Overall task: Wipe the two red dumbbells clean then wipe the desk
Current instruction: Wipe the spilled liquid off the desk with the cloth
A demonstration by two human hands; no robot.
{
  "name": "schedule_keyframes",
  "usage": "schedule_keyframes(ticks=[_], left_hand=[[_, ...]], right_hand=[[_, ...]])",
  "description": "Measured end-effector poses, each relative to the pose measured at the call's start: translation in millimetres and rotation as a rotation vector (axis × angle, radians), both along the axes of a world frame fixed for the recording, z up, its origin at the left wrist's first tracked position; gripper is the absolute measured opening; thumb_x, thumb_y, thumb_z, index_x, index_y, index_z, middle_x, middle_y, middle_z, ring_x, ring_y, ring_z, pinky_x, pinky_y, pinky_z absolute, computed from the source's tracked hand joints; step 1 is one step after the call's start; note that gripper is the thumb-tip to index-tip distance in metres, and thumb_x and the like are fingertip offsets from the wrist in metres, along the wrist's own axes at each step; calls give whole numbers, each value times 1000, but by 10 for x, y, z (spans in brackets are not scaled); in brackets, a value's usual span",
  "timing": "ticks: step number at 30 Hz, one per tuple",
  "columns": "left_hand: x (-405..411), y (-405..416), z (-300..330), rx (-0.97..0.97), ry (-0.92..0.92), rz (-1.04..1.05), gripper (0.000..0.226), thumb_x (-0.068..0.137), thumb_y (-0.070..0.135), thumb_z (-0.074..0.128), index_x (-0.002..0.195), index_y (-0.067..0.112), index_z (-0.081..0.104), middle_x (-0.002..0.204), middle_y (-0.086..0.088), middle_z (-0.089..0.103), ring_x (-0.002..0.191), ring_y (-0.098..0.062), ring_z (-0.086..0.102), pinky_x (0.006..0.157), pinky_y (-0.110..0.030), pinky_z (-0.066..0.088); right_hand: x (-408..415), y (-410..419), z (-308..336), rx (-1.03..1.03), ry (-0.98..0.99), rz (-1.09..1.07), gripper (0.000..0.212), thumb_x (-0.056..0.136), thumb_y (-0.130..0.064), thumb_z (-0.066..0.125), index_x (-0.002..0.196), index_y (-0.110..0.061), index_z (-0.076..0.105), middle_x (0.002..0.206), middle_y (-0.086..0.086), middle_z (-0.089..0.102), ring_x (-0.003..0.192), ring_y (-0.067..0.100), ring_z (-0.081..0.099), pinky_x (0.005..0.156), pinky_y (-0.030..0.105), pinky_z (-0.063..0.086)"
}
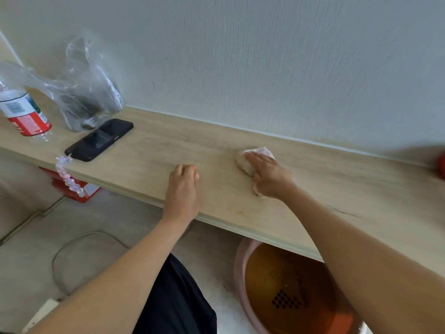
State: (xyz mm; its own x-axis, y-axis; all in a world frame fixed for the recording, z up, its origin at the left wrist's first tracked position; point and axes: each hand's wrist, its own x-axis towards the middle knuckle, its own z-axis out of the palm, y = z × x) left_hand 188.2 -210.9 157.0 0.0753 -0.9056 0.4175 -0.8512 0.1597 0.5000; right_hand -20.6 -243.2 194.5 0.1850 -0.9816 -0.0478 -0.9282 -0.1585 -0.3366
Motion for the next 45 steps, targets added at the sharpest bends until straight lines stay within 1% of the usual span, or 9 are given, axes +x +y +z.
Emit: schedule_keyframes(ticks=[3, 8, 18, 24, 31, 33, 37, 41, 45], left_hand=[[-7, 10, 48, 8, 69, -15, 28, 98, 8, 37, 117, -4, 54, 116, -20, 49, 105, -34, 48, 80, -24, 30], [111, 24, 193, 97, 262, 33, 32, 100, 10, 32, 122, -1, 53, 128, -21, 46, 117, -29, 46, 83, -6, 21], [-208, 203, 210, 143, 140, -81, 30, 92, 0, 43, 119, 5, 55, 128, -11, 48, 119, -24, 47, 93, -23, 33], [-351, 315, 58, 144, -11, -203, 30, 94, 4, 41, 121, 5, 54, 126, -9, 46, 118, -23, 45, 97, -30, 36], [-315, 334, 131, 203, -48, -251, 31, 96, 6, 40, 124, 4, 51, 130, -9, 40, 119, -25, 43, 100, -29, 34], [-313, 335, 133, 248, -28, -252, 32, 97, 7, 39, 127, 7, 48, 133, -6, 38, 122, -21, 40, 100, -27, 33], [-318, 328, 128, 254, -15, -246, 31, 97, 7, 39, 127, 7, 48, 132, -5, 39, 123, -20, 38, 100, -26, 31], [-342, 282, 123, 267, 1, -213, 34, 94, 4, 41, 128, 5, 48, 132, -9, 40, 123, -24, 41, 97, -26, 32], [-396, 312, 130, 220, 30, -142, 34, 89, -3, 41, 121, -3, 51, 126, -21, 45, 119, -33, 41, 92, -22, 28]], right_hand=[[355, 108, -4, 8, -102, 150, 51, 96, -20, 38, 143, -39, 33, 154, -17, 25, 139, 9, 25, 101, 24, 29], [764, 429, -55, 58, -167, 472, 48, 91, -24, 32, 132, -43, 49, 145, -22, 40, 138, 6, 31, 112, 35, 28], [-468, 958, -88, 8, -472, 147, 53, 82, 9, 47, 92, -37, 73, 105, -31, 58, 116, -1, 53, 104, 28, 41], [-682, 1013, -55, -102, -111, -221, 46, 96, -22, 36, 132, -50, 44, 147, -23, 34, 132, 14, 39, 91, 33, 42], [-253, 1152, -66, -11, -302, 178, 46, 91, -11, 43, 118, -44, 62, 138, -23, 48, 128, 6, 45, 105, 32, 38], [-639, 1074, -83, -36, -330, 30, 48, 88, -11, 45, 110, -50, 63, 133, -18, 55, 125, 11, 50, 103, 36, 40], [-829, 761, -92, -33, -88, -298, 45, 94, -25, 41, 131, -50, 42, 146, -15, 38, 130, 17, 41, 91, 33, 44], [-119, 660, -139, -65, -169, -32, 47, 92, -24, 42, 131, -50, 37, 145, -17, 29, 133, 10, 36, 100, 37, 44], [266, 1011, -153, -135, -80, 203, 52, 95, -17, 39, 144, -34, 33, 153, -11, 29, 143, 12, 21, 116, 31, 19]])
